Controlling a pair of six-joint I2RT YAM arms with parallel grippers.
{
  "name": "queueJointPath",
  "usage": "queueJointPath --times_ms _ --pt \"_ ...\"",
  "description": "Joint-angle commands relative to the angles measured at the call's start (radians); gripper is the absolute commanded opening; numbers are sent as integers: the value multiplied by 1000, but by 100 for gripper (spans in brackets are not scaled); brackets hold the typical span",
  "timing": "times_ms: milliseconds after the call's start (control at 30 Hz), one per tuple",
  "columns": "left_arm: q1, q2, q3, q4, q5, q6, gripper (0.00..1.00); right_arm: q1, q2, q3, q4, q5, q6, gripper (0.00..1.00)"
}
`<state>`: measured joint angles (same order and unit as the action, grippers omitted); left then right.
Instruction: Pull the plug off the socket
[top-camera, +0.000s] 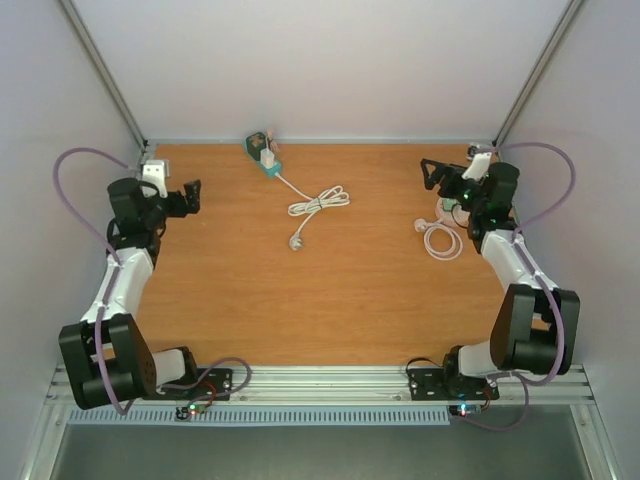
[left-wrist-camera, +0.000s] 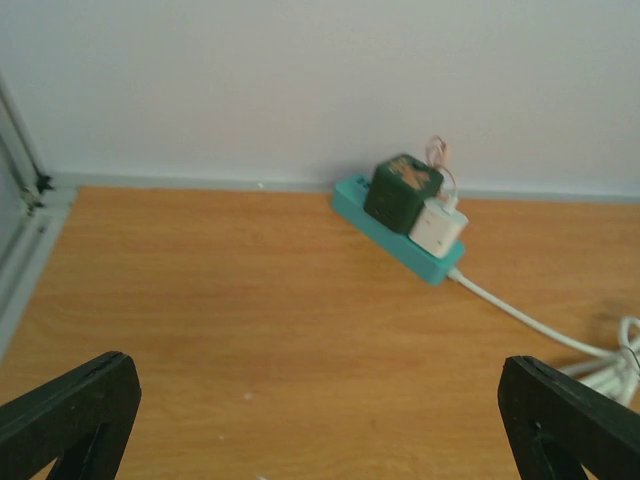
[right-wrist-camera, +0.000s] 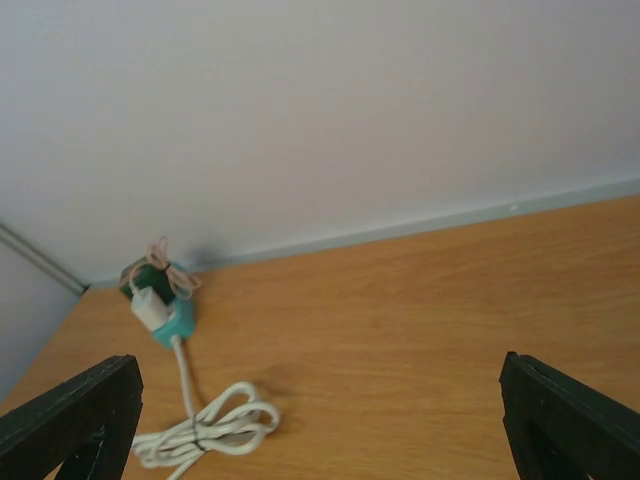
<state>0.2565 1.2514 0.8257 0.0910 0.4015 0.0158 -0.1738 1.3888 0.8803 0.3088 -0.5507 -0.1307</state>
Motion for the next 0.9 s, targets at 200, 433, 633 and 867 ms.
queueJointPath --times_ms 200,433,633,867 --pt "-120 -5 -67 -55 -89 -1 100 228 220 266 -240 21 -99 99" --pt "-156 -15 -86 -73 -129 -2 100 375 386 470 -362 38 -149 99" --pt "-165 -6 -72 -134 -101 41 100 497 536 653 -479 86 -215 99" --pt "-169 -9 -69 -170 -57 86 100 621 746 909 -621 158 -256 99"
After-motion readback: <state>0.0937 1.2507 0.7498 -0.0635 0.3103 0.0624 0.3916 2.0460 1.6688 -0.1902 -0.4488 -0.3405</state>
